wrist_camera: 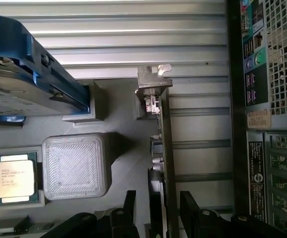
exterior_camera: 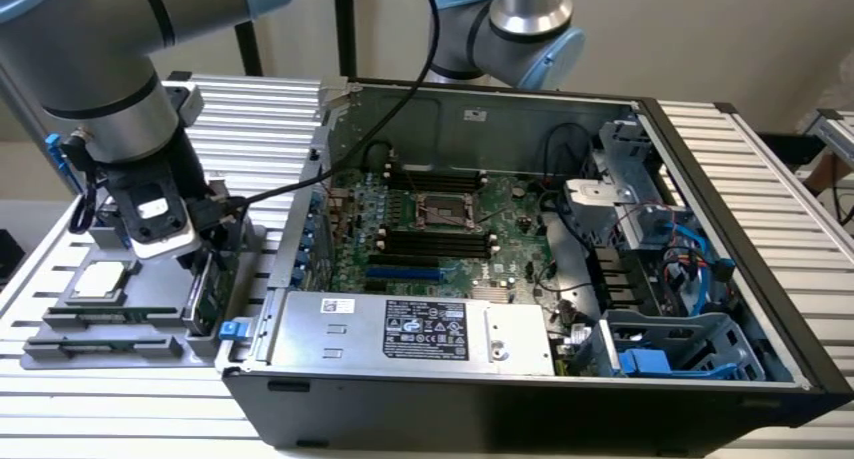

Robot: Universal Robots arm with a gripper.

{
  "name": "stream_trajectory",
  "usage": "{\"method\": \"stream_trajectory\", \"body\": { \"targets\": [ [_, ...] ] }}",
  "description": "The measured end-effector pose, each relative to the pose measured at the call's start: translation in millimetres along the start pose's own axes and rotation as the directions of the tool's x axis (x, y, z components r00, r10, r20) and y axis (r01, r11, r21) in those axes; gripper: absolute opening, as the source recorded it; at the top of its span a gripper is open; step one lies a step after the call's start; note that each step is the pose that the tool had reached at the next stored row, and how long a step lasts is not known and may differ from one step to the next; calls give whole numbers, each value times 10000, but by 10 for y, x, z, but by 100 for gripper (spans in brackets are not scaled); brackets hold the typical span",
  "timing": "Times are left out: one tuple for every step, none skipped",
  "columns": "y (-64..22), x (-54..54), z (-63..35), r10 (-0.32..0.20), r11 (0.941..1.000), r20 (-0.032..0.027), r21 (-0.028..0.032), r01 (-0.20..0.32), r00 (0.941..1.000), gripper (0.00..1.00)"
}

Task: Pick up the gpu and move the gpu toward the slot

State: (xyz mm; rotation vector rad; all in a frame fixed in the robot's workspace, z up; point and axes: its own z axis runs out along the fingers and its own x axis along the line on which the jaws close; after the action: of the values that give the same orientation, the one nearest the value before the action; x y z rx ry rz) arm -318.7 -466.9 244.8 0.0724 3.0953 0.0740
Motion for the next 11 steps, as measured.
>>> {"method": "stream_trajectory", "body": {
  "targets": [
    [0,0,2,0,10000,0,0,0,10000,48],
    [0,0,4,0,10000,0,0,0,10000,46],
    [0,0,6,0,10000,0,0,0,10000,40],
    [1,0,7,0,10000,0,0,0,10000,40],
    [1,0,9,-1,10000,1,0,1,10000,33],
    [2,0,12,-1,10000,1,-1,1,10000,33],
    [3,0,14,-2,10000,1,-1,2,10000,33],
    [4,1,18,-2,10000,2,-2,2,10000,33],
    [5,1,22,-4,10000,2,-2,4,10000,33],
    [6,1,27,-7,10000,3,-2,7,10000,33],
    [7,1,29,-8,10000,2,-1,8,10000,33]
  ]
}}
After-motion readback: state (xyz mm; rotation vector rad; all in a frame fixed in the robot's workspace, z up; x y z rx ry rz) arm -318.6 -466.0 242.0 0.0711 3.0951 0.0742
